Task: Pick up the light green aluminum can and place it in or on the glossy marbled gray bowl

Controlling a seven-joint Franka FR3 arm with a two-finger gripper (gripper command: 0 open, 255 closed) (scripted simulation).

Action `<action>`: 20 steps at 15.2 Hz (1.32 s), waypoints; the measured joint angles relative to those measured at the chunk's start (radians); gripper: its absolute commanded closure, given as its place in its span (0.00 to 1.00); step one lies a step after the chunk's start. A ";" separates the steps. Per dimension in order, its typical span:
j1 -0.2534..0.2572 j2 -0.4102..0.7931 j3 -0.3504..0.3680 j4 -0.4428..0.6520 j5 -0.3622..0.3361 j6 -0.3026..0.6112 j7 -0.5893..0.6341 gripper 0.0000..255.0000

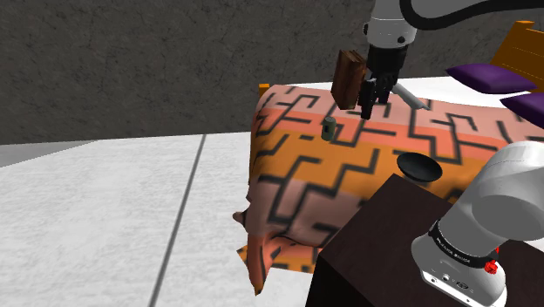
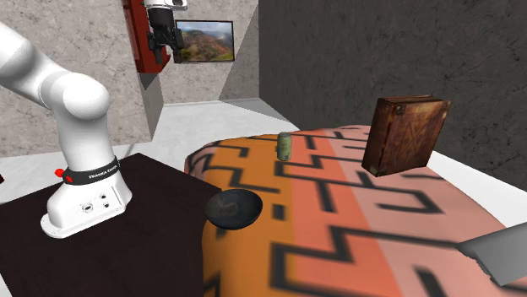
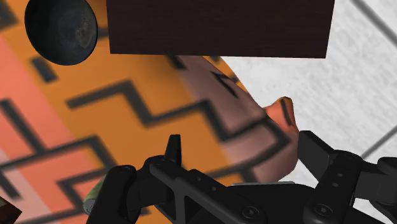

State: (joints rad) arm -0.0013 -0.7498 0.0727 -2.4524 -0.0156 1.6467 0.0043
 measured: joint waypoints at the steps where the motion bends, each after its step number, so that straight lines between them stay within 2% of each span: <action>1: 0.000 0.000 0.000 0.000 0.000 0.000 0.000 0.00; 5: -0.022 0.068 -0.039 -0.013 -0.025 0.086 -0.040 0.00; 14: -0.082 0.325 -0.158 0.006 -0.076 0.343 -0.165 0.00; 20: -0.105 0.540 -0.225 0.091 -0.065 0.485 -0.250 0.00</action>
State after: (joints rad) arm -0.1067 -0.2098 -0.1524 -2.3610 -0.0809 2.1320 -0.2458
